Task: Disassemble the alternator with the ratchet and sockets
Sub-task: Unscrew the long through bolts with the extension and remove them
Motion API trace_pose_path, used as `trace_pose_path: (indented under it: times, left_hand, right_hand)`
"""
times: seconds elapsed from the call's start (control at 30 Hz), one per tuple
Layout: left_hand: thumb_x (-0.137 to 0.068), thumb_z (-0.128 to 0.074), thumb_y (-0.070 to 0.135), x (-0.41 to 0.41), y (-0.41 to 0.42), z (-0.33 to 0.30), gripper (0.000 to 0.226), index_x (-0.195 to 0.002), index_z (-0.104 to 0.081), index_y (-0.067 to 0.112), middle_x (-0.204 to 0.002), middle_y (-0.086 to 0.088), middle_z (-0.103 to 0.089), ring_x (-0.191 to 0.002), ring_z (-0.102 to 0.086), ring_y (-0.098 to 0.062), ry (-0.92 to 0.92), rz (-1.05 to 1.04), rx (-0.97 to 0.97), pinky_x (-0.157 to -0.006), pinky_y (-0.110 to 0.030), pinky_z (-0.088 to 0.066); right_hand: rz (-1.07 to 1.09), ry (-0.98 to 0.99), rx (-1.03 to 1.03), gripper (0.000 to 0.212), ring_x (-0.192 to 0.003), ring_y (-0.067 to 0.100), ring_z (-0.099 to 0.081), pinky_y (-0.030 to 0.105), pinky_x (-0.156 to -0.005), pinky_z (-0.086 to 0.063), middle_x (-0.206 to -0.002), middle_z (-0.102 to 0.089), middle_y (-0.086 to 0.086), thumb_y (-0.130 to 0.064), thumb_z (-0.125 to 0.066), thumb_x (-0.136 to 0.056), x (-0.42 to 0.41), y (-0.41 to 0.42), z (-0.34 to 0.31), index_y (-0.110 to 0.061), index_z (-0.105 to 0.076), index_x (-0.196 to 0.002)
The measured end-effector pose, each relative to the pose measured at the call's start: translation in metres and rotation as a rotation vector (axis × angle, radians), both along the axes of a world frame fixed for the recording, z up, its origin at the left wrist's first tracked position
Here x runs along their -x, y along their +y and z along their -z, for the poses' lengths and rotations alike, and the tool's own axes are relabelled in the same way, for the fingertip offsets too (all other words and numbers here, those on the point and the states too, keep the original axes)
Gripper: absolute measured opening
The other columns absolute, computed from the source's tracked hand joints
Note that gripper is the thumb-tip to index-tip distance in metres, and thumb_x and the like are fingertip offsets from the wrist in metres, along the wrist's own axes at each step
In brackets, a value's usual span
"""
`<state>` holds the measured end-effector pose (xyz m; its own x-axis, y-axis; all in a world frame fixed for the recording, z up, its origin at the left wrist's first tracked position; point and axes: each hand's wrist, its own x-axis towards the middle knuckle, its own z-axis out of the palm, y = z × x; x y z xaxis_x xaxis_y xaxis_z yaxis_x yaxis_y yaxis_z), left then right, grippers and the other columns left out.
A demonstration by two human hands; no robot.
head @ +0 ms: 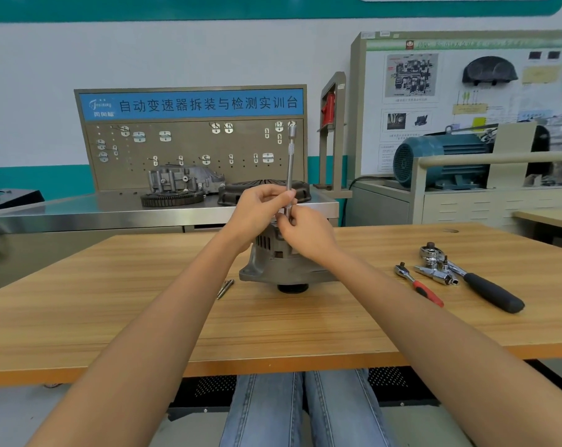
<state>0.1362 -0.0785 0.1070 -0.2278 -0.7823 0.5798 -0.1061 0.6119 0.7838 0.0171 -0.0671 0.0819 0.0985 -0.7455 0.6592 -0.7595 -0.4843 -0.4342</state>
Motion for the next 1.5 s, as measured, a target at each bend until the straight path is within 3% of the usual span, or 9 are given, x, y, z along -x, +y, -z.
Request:
trace_pose_path:
  times: [0.1, 0.27, 0.43, 0.67, 0.8, 0.9, 1.13, 1.33, 1.5]
  left_hand:
    - [-0.088, -0.068, 0.021, 0.0035, 0.0003, 0.0003, 0.005, -0.084, -0.066, 0.022, -0.076, 0.007, -0.067, -0.07, -0.062, 0.0, 0.034, -0.038, -0.002, -0.064, -0.015, -0.048]
    - [-0.085, -0.072, 0.022, 0.0067, -0.0004, 0.001, 0.016, -0.08, -0.057, 0.019, -0.073, 0.0, -0.061, -0.063, -0.058, -0.004, 0.054, -0.093, 0.0, -0.053, -0.016, -0.045]
    - [-0.089, -0.066, 0.026, 0.0076, 0.0014, 0.0006, 0.015, -0.079, -0.056, 0.021, -0.071, 0.007, -0.058, -0.058, -0.054, 0.005, 0.004, -0.095, 0.017, -0.057, -0.012, -0.044]
    - [-0.091, -0.058, 0.012, 0.0036, 0.0025, -0.0013, 0.02, -0.084, -0.07, 0.027, -0.089, 0.012, -0.068, -0.088, -0.061, 0.0, 0.006, -0.033, 0.007, -0.073, -0.013, -0.046]
    - [-0.086, -0.069, 0.016, 0.0032, 0.0022, 0.0001, 0.009, -0.083, -0.065, 0.023, -0.067, 0.016, -0.064, -0.064, -0.06, 0.008, 0.036, -0.067, 0.004, -0.057, -0.006, -0.043]
    - [-0.084, -0.073, 0.018, 0.0046, 0.0013, 0.0002, 0.012, -0.082, -0.061, 0.021, -0.069, 0.01, -0.059, -0.056, -0.057, 0.009, 0.032, -0.09, -0.001, -0.052, -0.007, -0.042]
    - [-0.093, -0.059, 0.022, 0.0046, 0.0046, -0.0021, 0.011, -0.09, -0.068, 0.018, -0.092, 0.004, -0.067, -0.094, -0.061, -0.008, -0.023, -0.061, -0.01, -0.088, -0.023, -0.047]
    - [-0.087, -0.069, 0.025, 0.0041, 0.0026, -0.0016, 0.015, -0.077, -0.06, 0.02, -0.075, 0.003, -0.059, -0.058, -0.054, 0.007, 0.013, -0.109, 0.013, -0.055, -0.008, -0.042]
    - [-0.086, -0.07, 0.029, 0.0081, 0.002, 0.0008, 0.016, -0.08, -0.058, 0.02, -0.072, 0.004, -0.056, -0.065, -0.054, -0.004, 0.01, -0.13, 0.017, -0.057, -0.017, -0.045]
  right_hand:
    - [-0.029, -0.043, -0.017, 0.036, -0.053, 0.015, -0.049, 0.04, -0.059, -0.048, -0.054, -0.049, -0.003, -0.03, -0.045, -0.095, 0.0009, 0.0006, -0.0003, -0.021, -0.046, -0.061]
    - [-0.064, -0.06, -0.023, 0.034, -0.054, 0.014, -0.049, 0.037, -0.057, -0.045, -0.055, -0.05, -0.004, -0.035, -0.045, -0.096, 0.0031, 0.0001, 0.0003, -0.021, -0.048, -0.065]
    - [-0.074, 0.003, -0.001, 0.034, -0.054, 0.015, -0.047, 0.038, -0.056, -0.044, -0.057, -0.049, -0.003, -0.03, -0.041, -0.098, 0.004, 0.0003, 0.0011, -0.023, -0.044, -0.065]
    - [-0.078, 0.015, -0.017, 0.038, -0.05, 0.011, -0.045, 0.034, -0.054, -0.042, -0.053, -0.046, -0.006, -0.03, -0.042, -0.099, 0.0046, -0.0043, 0.0006, -0.024, -0.045, -0.062]
    - [-0.089, -0.028, 0.002, 0.031, -0.049, 0.011, -0.044, 0.033, -0.052, -0.041, -0.053, -0.046, -0.005, -0.029, -0.045, -0.096, 0.0051, -0.0063, 0.0042, -0.021, -0.046, -0.066]
    - [-0.098, -0.049, 0.01, 0.027, -0.05, 0.01, -0.045, 0.032, -0.052, -0.042, -0.055, -0.048, -0.004, -0.029, -0.047, -0.095, 0.0062, -0.0073, 0.0067, -0.023, -0.047, -0.07]
    - [-0.099, -0.014, -0.027, 0.029, -0.051, 0.01, -0.044, 0.03, -0.053, -0.04, -0.055, -0.046, -0.006, -0.027, -0.047, -0.095, 0.0067, -0.0064, 0.005, -0.023, -0.045, -0.066]
    - [-0.059, -0.008, -0.009, 0.03, -0.052, 0.011, -0.043, 0.029, -0.053, -0.037, -0.056, -0.046, -0.005, -0.035, -0.047, -0.095, 0.005, -0.0047, 0.0073, -0.019, -0.048, -0.069]
    - [-0.087, -0.032, -0.011, 0.029, -0.054, 0.012, -0.046, 0.027, -0.053, -0.037, -0.058, -0.05, -0.004, -0.033, -0.046, -0.096, 0.0072, -0.0048, 0.0086, -0.014, -0.055, -0.077]
